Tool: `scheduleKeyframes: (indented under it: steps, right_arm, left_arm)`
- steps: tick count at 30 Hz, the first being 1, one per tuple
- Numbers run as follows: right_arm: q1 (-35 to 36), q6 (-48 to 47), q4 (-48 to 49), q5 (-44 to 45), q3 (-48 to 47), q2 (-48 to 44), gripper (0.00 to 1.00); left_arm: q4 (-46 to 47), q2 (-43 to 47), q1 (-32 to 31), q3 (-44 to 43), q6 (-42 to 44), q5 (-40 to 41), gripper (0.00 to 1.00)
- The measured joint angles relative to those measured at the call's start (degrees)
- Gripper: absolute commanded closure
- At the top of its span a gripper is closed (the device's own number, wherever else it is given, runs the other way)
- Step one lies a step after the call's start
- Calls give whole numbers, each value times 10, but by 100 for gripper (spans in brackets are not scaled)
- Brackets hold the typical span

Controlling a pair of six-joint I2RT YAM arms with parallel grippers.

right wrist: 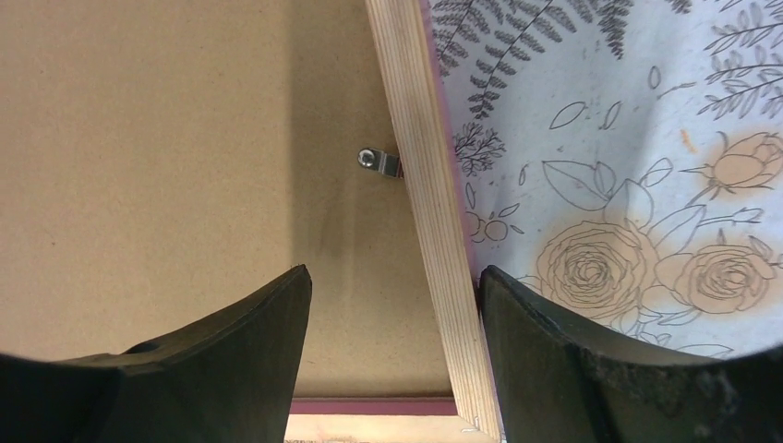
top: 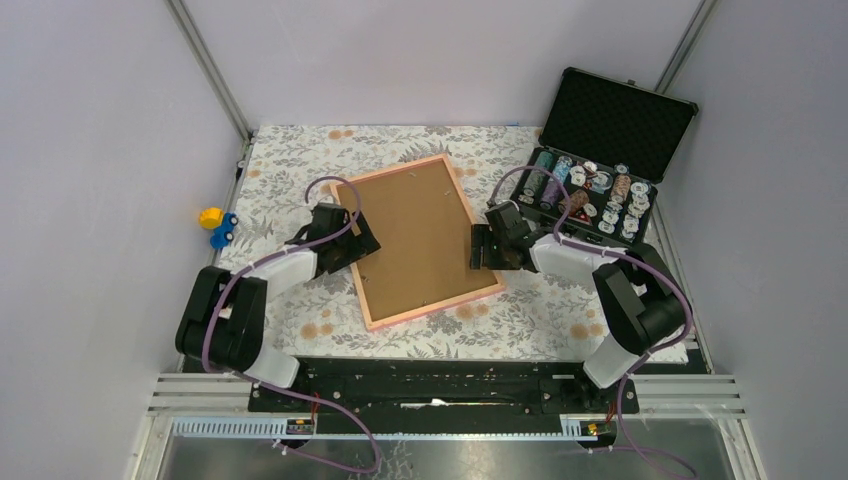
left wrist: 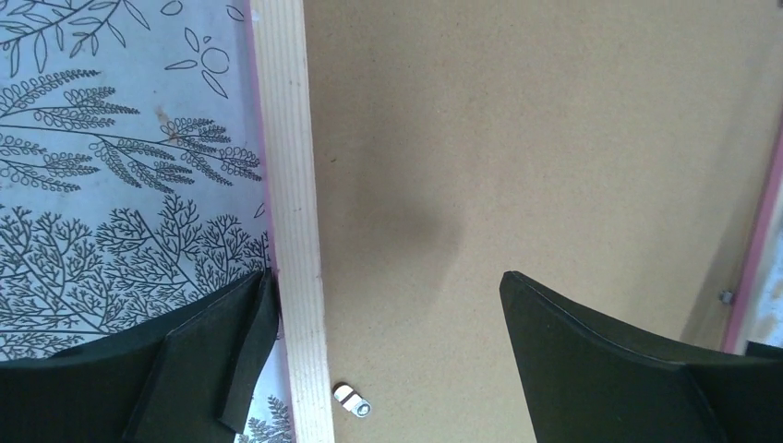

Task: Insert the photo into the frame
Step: Install the photo frame at the center of the board.

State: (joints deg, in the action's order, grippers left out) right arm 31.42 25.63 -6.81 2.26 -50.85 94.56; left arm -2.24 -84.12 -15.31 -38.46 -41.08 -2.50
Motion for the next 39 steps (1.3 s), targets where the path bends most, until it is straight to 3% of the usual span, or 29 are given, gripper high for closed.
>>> scheduleKeyframes:
  steps: [7,11,21,27,28,30,32,39]
  right_arm:
    - [1,4,21,-20,17,-3,27]
    - [1,5,29,-33,20,-4,27]
    - [2,14,49,-54,35,-13,27]
    - [2,15,52,-54,38,-15,27]
    - [2,16,53,-54,38,-15,27]
    - [2,17,53,-54,39,-15,27]
    - [2,17,53,-55,39,-15,27]
    - [2,22,55,-64,40,-15,27]
  left_arm:
    - [-115,14,-43,-27,-25,66,6]
    - [-171,60,-47,-22,-63,79,28]
    - [-214,72,-47,-24,-125,95,45]
    - [-226,64,-48,-31,-151,110,49]
    - [-228,63,-49,-31,-156,114,47]
    - [-230,63,-49,-32,-161,118,30]
    - [-230,61,-50,-37,-163,119,26]
    - [-259,60,-51,-37,-162,144,35]
